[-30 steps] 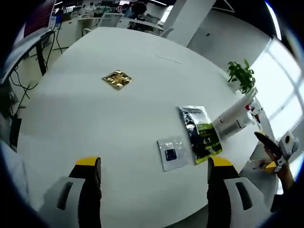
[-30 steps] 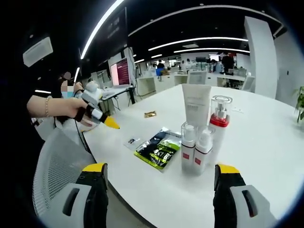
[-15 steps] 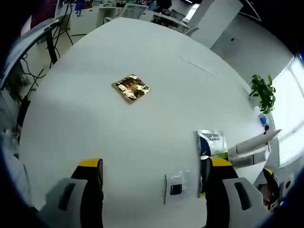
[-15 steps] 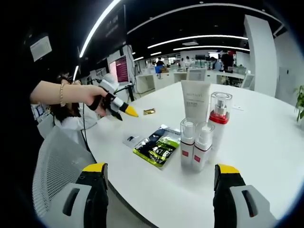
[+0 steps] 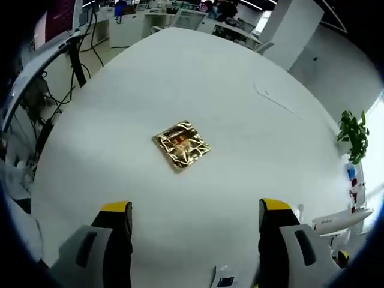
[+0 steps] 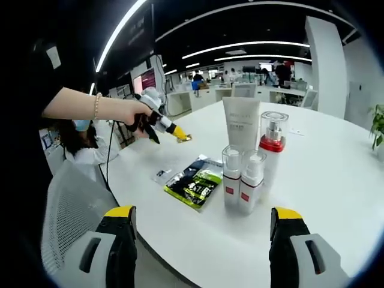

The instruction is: Arrange the skincare products in the storage area until every visible bottle or jar stands upright without overlapping.

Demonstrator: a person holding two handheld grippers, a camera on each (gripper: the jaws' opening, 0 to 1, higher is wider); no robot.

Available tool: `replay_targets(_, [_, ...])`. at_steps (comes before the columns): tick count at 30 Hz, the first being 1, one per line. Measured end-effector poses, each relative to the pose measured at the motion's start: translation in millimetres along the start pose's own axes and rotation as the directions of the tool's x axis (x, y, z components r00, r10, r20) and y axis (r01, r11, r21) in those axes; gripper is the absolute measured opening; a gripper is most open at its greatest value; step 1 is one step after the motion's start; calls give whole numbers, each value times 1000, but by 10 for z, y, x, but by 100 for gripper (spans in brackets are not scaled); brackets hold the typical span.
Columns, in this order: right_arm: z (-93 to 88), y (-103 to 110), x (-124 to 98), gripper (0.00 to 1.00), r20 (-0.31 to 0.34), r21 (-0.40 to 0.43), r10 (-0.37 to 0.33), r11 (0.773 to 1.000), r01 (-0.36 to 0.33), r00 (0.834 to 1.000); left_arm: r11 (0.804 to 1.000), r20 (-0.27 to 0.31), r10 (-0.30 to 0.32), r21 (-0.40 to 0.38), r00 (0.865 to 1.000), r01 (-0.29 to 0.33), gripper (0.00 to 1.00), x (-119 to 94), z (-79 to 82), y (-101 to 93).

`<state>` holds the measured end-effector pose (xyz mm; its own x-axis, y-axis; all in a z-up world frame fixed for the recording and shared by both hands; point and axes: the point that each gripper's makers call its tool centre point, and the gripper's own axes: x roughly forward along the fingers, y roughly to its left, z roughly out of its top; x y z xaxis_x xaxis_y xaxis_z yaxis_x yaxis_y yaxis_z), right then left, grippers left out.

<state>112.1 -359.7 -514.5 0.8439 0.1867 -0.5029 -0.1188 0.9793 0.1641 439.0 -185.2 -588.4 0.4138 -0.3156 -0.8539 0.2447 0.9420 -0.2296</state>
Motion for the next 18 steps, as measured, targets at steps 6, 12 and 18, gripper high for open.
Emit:
replay_targets(6, [-1,5,4,97,-1,8,0,1000,0,1000,999,12,12,-51,1000,-12,79,57,98,-79])
replay_targets(12, [-2,0,7,97,-1,21,-2,1000,2,1000,996,20,82,-37,996,-81,77,39,122,-61])
replay_targets(18, [-14,-2,12,97,-9,24,1,1000,-1,1000,978,29,203,-54,979,-201,79,45,152,54])
